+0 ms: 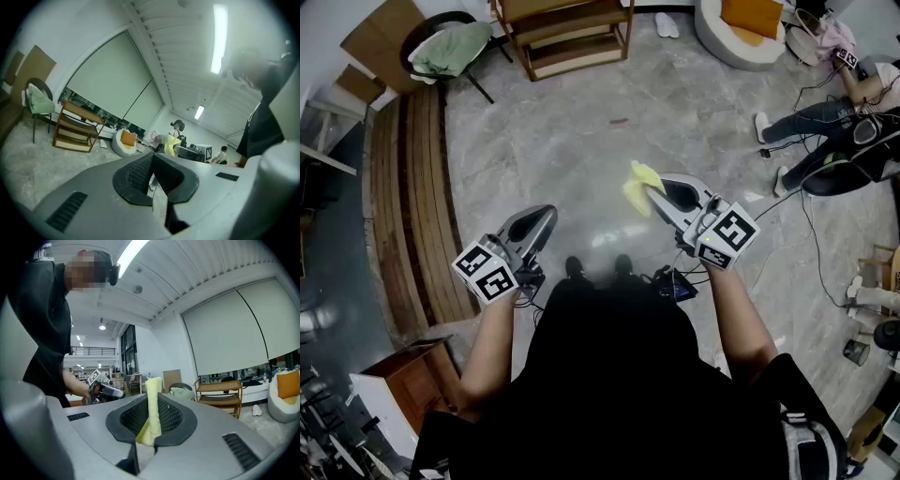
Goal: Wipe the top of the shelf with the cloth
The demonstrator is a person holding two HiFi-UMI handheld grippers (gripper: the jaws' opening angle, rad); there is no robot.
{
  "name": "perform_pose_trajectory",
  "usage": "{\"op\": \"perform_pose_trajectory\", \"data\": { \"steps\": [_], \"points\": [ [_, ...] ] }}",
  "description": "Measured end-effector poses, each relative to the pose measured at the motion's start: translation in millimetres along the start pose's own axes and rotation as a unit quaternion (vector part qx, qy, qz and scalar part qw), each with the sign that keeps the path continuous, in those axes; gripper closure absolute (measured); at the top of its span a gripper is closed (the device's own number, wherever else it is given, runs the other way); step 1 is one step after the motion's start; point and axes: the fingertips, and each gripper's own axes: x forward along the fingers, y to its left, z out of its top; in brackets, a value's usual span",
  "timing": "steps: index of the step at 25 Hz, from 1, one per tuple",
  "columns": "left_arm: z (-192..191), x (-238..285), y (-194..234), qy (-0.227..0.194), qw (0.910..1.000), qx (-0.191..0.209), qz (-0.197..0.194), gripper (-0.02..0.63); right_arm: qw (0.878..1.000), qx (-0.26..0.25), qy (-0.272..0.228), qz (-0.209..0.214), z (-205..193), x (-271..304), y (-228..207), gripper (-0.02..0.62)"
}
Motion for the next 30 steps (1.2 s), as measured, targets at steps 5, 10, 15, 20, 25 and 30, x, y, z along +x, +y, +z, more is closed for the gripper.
{"op": "perform_pose_trajectory", "data": {
  "steps": [5,10,15,20,25,30],
  "points": [
    [36.4,-16.4,28.3,-0.03,0.9989,0.036,0.005,0.595,1.0,-0.01,0.006,0.008,4.1,48.0,8.3,0.548],
    [71.1,-50.8,45.6,-0.048,0.9965,0.067,-0.016,0.595,1.0,-0.021,-0.009,0.008,28.2,99.3,29.4,0.548],
    [88.7,-66.4,71.9,-0.052,0.9947,0.088,-0.011,0.594,0.999,-0.036,0.02,0.002,34.4,121.9,23.4,0.548],
    [91.4,-73.5,102.7,-0.056,0.9958,0.073,0.003,0.594,0.998,-0.029,0.043,-0.038,52.6,107.4,-0.9,0.548],
    [89.0,-51.4,124.8,-0.051,0.9971,0.054,0.016,0.595,0.999,0.0,0.005,-0.04,69.5,114.7,-9.2,0.548],
    [99.2,-33.7,163.0,-0.048,0.9965,0.049,0.048,0.594,1.0,0.014,-0.009,0.002,52.3,174.5,-31.8,0.548]
  ]
}}
